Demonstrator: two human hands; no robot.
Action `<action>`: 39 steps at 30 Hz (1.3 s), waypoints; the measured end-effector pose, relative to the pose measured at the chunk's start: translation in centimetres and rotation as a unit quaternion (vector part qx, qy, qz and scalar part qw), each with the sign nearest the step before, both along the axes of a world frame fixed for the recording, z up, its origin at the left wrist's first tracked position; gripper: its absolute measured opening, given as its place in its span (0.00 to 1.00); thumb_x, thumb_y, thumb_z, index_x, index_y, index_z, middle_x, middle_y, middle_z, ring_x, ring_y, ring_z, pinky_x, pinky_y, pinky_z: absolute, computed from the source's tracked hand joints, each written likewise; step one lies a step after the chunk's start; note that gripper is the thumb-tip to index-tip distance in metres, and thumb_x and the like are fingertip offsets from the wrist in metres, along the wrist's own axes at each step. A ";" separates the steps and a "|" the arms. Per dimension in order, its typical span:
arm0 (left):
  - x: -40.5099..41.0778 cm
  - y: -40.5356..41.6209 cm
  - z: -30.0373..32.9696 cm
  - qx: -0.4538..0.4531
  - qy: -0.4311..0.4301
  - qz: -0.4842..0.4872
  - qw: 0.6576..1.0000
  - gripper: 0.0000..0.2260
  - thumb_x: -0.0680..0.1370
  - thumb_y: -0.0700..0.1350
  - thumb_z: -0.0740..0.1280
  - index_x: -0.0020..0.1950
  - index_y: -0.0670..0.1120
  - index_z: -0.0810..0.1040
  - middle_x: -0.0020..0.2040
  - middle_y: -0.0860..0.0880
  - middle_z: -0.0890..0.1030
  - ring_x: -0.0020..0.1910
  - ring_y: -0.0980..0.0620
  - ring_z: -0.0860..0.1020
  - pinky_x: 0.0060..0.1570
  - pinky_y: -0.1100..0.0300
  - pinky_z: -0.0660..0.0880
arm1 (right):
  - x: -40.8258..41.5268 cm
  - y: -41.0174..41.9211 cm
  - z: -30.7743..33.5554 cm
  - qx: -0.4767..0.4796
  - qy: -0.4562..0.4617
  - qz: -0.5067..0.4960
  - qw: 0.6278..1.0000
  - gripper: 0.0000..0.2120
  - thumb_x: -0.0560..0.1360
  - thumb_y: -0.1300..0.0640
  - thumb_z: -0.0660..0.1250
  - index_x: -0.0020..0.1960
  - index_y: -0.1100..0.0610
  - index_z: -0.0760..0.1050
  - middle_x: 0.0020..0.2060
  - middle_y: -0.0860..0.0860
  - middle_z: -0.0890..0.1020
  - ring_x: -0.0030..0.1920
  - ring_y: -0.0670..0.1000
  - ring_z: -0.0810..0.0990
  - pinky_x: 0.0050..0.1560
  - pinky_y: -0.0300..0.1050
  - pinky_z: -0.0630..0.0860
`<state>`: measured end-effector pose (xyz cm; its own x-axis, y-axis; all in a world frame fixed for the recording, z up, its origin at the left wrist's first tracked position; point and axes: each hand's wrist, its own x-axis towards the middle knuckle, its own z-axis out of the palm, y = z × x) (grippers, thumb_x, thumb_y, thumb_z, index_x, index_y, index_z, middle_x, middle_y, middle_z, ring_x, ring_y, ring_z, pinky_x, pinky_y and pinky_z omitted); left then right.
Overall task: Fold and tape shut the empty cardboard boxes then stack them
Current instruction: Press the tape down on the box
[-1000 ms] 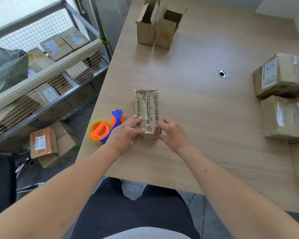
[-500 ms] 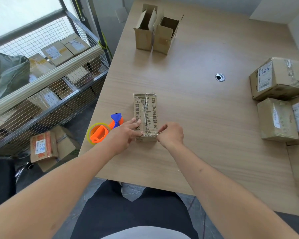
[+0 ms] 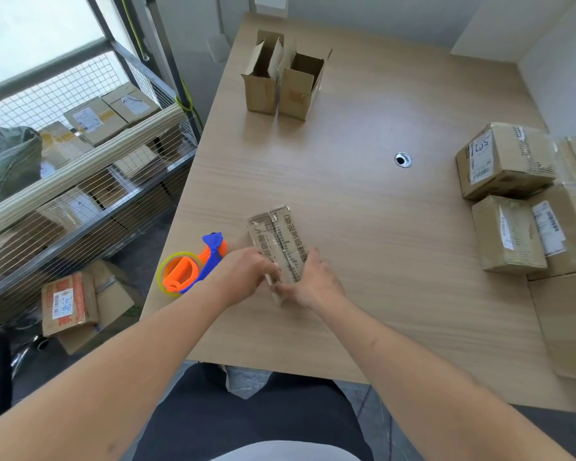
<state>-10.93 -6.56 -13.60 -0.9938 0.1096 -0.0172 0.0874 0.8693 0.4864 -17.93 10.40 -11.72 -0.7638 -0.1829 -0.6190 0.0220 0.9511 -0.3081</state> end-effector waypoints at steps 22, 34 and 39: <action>0.8 -1.3 1.3 0.039 -0.204 0.119 0.971 0.36 0.73 0.58 0.77 0.78 0.55 0.69 0.82 0.45 0.59 0.78 0.44 0.64 0.76 0.49 0.64 | -3.5 1.7 -0.4 -0.038 0.273 0.261 0.925 0.24 0.73 0.63 0.71 0.67 0.50 0.73 0.63 0.55 0.70 0.61 0.57 0.71 0.60 0.54 0.78; 1.0 -1.3 0.7 0.065 -0.178 0.133 0.973 0.40 0.70 0.56 0.80 0.78 0.45 0.70 0.78 0.42 0.66 0.77 0.45 0.66 0.74 0.54 0.65 | -2.8 1.8 -1.6 -0.134 0.112 0.342 0.923 0.46 0.66 0.35 0.78 0.78 0.44 0.62 0.83 0.52 0.45 0.82 0.53 0.41 0.75 0.60 0.63; 0.8 -1.3 0.9 0.022 -0.175 0.103 0.979 0.40 0.73 0.50 0.79 0.80 0.44 0.65 0.77 0.44 0.67 0.76 0.45 0.67 0.74 0.53 0.65 | -1.4 0.8 -2.5 -0.122 0.143 0.336 0.923 0.44 0.66 0.45 0.79 0.76 0.52 0.64 0.82 0.59 0.44 0.82 0.59 0.39 0.75 0.59 0.64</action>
